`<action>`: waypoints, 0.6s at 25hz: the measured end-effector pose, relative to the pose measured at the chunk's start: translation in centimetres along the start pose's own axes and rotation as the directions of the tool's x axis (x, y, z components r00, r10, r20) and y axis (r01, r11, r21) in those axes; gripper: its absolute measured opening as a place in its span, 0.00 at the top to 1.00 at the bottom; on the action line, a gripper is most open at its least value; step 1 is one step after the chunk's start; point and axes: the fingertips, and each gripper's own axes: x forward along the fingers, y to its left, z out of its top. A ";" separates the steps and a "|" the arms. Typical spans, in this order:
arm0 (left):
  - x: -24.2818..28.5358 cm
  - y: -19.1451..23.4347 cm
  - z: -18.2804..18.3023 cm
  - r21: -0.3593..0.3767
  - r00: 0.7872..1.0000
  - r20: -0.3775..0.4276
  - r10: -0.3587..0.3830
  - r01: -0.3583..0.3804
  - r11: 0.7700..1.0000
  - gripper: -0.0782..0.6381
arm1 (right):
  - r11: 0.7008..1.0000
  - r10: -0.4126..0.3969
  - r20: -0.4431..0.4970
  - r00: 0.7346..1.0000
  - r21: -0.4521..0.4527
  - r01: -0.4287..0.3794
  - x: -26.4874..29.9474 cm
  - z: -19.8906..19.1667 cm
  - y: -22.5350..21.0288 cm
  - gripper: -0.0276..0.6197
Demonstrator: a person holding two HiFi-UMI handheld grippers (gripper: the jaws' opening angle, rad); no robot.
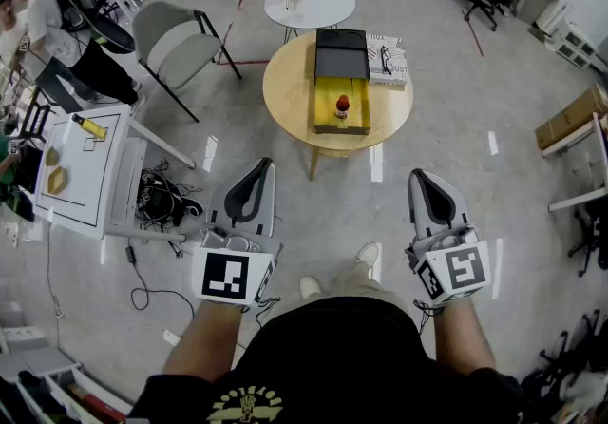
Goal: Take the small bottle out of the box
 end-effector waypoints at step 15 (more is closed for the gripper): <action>-6.5 1.2 -0.3 0.010 0.999 0.042 0.007 -0.008 1.000 0.87 | 0.997 0.006 0.001 1.000 -0.071 -0.006 -4.3 1.6 6.1 0.94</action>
